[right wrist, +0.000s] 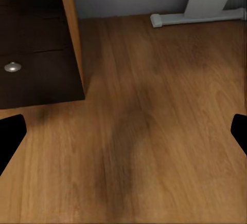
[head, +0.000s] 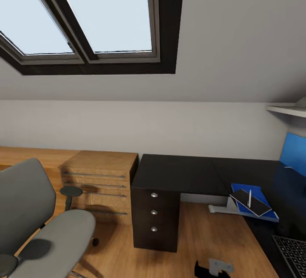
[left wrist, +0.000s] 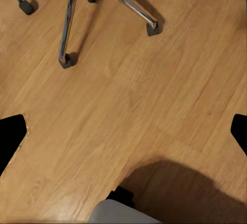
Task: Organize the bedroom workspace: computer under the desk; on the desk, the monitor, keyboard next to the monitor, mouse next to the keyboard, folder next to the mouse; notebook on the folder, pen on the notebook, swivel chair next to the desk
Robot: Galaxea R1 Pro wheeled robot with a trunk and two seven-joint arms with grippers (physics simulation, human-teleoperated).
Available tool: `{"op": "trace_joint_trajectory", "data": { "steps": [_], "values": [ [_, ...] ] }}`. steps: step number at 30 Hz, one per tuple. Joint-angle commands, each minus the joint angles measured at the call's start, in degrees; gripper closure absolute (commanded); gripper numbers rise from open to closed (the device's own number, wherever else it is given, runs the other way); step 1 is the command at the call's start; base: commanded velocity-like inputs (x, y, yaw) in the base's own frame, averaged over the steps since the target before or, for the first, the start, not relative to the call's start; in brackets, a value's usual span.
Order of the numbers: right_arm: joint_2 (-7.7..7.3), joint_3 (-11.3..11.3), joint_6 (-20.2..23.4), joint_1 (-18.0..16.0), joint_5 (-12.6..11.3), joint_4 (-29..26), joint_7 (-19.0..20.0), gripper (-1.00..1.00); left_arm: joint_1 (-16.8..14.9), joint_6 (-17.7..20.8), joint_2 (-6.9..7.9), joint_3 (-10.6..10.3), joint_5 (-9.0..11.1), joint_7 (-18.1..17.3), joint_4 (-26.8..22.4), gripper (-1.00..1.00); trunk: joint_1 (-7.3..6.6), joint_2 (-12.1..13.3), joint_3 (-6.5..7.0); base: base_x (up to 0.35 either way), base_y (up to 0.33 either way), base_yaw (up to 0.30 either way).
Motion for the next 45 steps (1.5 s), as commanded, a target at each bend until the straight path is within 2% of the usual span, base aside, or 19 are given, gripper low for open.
{"op": "trace_joint_trajectory", "data": {
  "steps": [1,3,4,7,9,12,16,21,45],
  "values": [
    [-0.02,0.35,-6.22,-0.01,-0.06,4.99,-0.33,-1.00,-0.03,-2.81,0.02,-0.55,0.60,0.35,2.57,-1.00,-0.22,0.36,0.12,0.000,0.000,0.000],
    [0.02,0.38,-9.51,-0.02,0.23,7.83,-0.33,-1.00,-0.03,-3.98,-0.03,-0.68,0.60,0.32,4.22,-1.00,-0.66,1.16,0.48,0.000,0.000,0.000],
    [0.05,0.37,-14.85,0.00,0.74,12.82,-0.33,-1.00,-0.03,-5.26,-0.08,-0.83,0.60,-0.01,6.89,-1.00,-0.88,1.56,0.66,0.000,0.000,0.000],
    [-0.01,0.28,-19.08,-0.01,0.96,17.59,-0.13,-1.00,-0.03,-5.83,-0.03,-0.81,0.66,-1.84,9.01,-1.00,-1.53,2.76,1.20,0.000,0.000,0.014],
    [-0.16,0.13,-23.29,-0.02,0.82,23.24,0.06,-1.00,-0.06,-6.09,0.20,-0.73,0.83,-7.55,12.49,-1.00,-1.97,3.57,1.56,0.000,0.000,0.150],
    [-0.31,-0.07,-26.35,-0.02,0.63,26.65,0.16,-1.00,-0.05,-6.23,0.52,-0.63,0.85,-13.19,15.13,-1.00,-2.63,4.77,2.06,0.000,0.000,0.219],
    [-0.53,-0.24,-27.26,-0.13,0.50,27.76,0.20,-1.00,-0.07,-6.23,0.36,-0.65,0.77,-14.96,16.00,-1.00,-3.51,6.37,2.60,0.000,0.000,0.215],
    [-0.96,-0.27,-27.42,-0.22,0.47,28.05,0.20,-1.00,-0.07,-6.16,0.28,-0.67,0.86,-15.52,16.24,-1.00,-4.61,8.38,3.10,0.000,0.000,0.134],
    [-1.95,-0.26,-27.53,-0.46,0.64,28.10,0.29,-1.00,-0.04,-6.14,0.36,-0.67,0.77,-15.75,16.22,-1.00,-4.61,8.38,1.07,0.000,0.000,0.123]
  ]
}}
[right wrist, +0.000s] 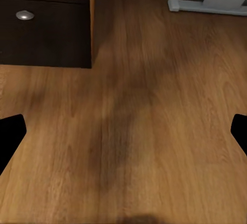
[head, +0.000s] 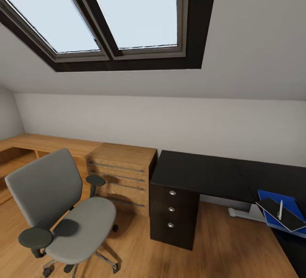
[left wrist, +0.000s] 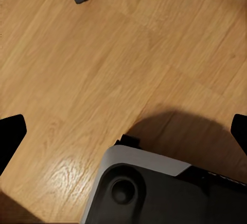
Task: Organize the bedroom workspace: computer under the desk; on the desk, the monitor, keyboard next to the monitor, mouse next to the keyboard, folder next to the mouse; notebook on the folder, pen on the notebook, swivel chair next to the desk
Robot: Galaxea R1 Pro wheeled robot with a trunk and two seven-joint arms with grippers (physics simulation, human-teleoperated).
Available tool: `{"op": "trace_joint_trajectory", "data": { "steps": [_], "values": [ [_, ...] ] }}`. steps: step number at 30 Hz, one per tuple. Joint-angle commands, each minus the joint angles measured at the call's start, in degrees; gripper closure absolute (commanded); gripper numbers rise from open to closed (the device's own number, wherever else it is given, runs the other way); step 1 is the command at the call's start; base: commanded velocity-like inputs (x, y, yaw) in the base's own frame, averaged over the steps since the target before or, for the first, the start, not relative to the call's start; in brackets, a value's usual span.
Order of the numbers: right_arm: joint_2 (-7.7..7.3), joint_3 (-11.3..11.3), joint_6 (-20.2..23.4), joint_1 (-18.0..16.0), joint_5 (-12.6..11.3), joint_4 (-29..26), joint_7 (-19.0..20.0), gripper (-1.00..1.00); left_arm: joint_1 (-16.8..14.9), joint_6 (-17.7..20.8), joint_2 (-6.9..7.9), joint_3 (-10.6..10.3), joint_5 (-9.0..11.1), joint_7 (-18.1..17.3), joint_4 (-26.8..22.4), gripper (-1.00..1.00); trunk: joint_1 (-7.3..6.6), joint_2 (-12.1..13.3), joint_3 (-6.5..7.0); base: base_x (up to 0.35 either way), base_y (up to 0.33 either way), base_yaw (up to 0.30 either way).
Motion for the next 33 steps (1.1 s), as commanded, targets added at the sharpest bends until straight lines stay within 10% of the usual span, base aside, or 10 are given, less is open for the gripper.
{"op": "trace_joint_trajectory", "data": {
  "steps": [1,33],
  "values": [
    [-0.03,0.31,-0.22,-0.04,-0.42,0.03,-0.17,-1.00,0.00,-0.19,0.07,-0.49,0.55,0.41,-0.15,-1.00,0.01,-0.07,-0.17,0.000,0.000,0.122],
    [0.29,0.67,-1.98,-0.04,-0.24,0.38,-0.24,-1.00,0.00,-5.18,-0.07,-0.68,0.42,0.36,-0.02,-1.00,0.01,-0.07,-2.25,0.000,0.000,0.132]
  ]
}}
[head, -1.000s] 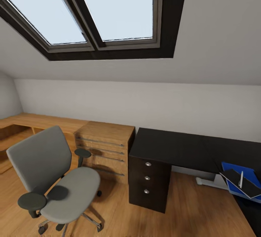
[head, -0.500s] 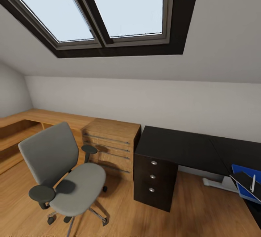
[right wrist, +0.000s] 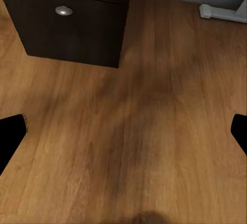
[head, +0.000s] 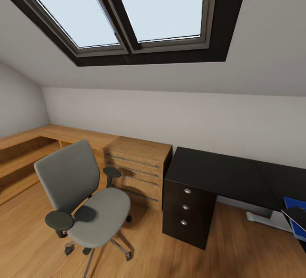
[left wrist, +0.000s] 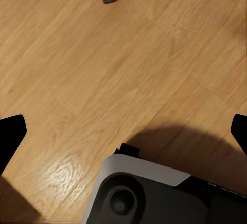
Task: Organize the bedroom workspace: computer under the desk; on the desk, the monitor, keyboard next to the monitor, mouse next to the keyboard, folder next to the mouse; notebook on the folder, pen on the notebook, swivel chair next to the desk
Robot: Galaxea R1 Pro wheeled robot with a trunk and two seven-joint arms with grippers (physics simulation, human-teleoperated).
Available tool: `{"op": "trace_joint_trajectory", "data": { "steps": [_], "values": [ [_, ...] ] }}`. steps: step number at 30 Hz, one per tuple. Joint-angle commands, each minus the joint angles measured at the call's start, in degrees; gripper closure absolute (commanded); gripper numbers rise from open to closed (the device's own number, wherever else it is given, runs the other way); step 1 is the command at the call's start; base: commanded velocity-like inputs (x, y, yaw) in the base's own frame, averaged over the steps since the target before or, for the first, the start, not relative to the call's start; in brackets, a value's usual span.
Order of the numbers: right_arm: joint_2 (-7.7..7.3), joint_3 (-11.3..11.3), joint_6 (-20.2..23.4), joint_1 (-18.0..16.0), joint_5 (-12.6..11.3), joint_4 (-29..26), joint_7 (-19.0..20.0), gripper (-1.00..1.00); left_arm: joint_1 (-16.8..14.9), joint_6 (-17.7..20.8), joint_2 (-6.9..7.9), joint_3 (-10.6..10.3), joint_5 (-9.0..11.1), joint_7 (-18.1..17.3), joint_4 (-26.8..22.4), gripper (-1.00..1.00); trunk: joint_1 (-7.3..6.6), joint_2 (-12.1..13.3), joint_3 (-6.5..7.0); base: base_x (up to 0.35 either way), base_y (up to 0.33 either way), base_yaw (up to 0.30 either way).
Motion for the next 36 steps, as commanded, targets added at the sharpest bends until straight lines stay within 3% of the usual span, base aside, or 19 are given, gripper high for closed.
{"op": "trace_joint_trajectory", "data": {
  "steps": [1,36],
  "values": [
    [-0.01,0.34,-0.20,-0.04,-0.44,0.02,-0.19,-1.00,0.00,-0.18,0.07,-0.50,0.46,0.41,-0.13,-1.00,0.01,-0.06,-0.08,0.000,0.000,0.243],
    [0.00,0.14,-0.28,-0.04,-0.57,0.01,-0.23,-1.00,0.00,-0.27,0.21,-0.47,0.56,0.48,0.06,-1.00,0.01,-0.06,-2.07,0.000,0.000,0.199]
  ]
}}
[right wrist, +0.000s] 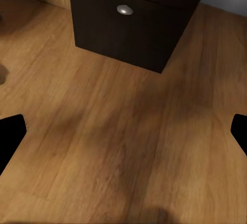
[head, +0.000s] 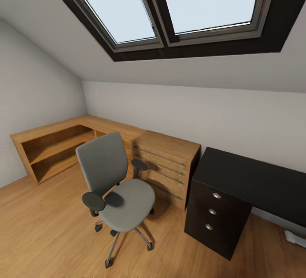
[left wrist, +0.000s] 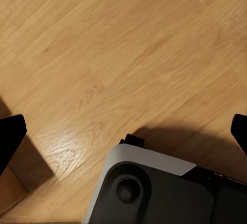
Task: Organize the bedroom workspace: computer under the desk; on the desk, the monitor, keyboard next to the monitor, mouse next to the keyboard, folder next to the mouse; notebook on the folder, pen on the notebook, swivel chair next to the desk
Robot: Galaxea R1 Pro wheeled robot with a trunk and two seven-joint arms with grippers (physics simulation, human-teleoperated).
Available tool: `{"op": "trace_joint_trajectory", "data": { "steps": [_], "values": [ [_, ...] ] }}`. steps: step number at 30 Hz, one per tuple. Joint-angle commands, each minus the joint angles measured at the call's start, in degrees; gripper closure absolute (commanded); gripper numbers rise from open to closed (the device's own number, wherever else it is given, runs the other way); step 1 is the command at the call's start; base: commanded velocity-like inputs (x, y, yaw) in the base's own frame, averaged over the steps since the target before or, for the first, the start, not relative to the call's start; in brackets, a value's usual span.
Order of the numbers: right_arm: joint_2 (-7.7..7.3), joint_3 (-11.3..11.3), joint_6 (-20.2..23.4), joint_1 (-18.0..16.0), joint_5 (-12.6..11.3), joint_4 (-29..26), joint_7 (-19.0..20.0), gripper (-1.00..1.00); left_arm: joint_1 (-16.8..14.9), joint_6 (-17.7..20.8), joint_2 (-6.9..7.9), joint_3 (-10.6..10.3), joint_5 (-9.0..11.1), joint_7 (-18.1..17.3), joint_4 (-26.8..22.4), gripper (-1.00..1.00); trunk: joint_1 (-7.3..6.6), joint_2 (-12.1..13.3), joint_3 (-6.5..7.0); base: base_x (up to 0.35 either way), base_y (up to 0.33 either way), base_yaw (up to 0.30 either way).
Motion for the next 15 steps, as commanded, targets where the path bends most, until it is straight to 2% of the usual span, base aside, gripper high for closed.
{"op": "trace_joint_trajectory", "data": {
  "steps": [1,15],
  "values": [
    [0.02,0.33,-0.22,-0.04,-0.42,0.03,-0.17,-1.00,0.00,-0.16,0.08,-0.49,0.48,0.42,-0.14,-1.00,0.01,-0.06,-0.14,0.000,0.000,0.182],
    [0.14,0.55,-1.50,-0.04,-0.07,0.06,-0.17,-1.00,-0.01,-0.16,0.07,-0.49,0.46,0.42,-0.14,-1.00,0.01,-0.06,-1.04,0.000,0.000,0.197]
  ]
}}
